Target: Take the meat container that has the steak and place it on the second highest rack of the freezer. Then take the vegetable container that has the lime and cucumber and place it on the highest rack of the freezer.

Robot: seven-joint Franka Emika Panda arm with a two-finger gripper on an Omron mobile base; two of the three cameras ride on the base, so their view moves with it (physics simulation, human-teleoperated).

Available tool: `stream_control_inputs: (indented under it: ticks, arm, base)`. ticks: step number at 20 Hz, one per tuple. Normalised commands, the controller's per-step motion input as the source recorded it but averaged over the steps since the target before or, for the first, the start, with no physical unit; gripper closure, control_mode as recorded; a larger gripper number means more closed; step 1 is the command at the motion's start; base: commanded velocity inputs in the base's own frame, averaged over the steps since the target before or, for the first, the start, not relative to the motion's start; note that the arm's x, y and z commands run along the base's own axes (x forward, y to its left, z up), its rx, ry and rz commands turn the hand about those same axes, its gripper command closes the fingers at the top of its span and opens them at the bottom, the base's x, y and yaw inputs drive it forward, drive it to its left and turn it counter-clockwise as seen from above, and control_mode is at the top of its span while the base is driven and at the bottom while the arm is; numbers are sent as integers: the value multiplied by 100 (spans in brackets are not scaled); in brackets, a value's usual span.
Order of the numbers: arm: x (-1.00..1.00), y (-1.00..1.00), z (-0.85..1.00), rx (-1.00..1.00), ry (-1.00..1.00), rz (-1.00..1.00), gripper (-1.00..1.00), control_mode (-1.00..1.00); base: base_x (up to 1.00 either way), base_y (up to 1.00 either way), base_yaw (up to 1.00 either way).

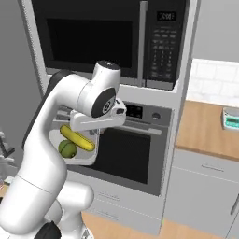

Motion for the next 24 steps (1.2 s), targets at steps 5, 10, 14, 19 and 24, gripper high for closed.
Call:
stream_control_inputs:
  ticks: [5, 10, 14, 19, 24]
  arm:
    - [0, 0, 0, 0, 0, 0, 100, 100]
    - [0, 0, 0, 0, 0, 0, 100, 100]
    - [0, 0, 0, 0, 0, 0, 100, 100]
    - [0, 0, 0, 0, 0, 0, 100, 100]
    - [0, 0, 0, 0, 0, 0, 100, 100]
  base:
    - [-15, 100, 0]
    - [-4, 100, 0]
    - [0, 100, 0]
    - [-3, 99, 0]
    - [-9, 77, 0]
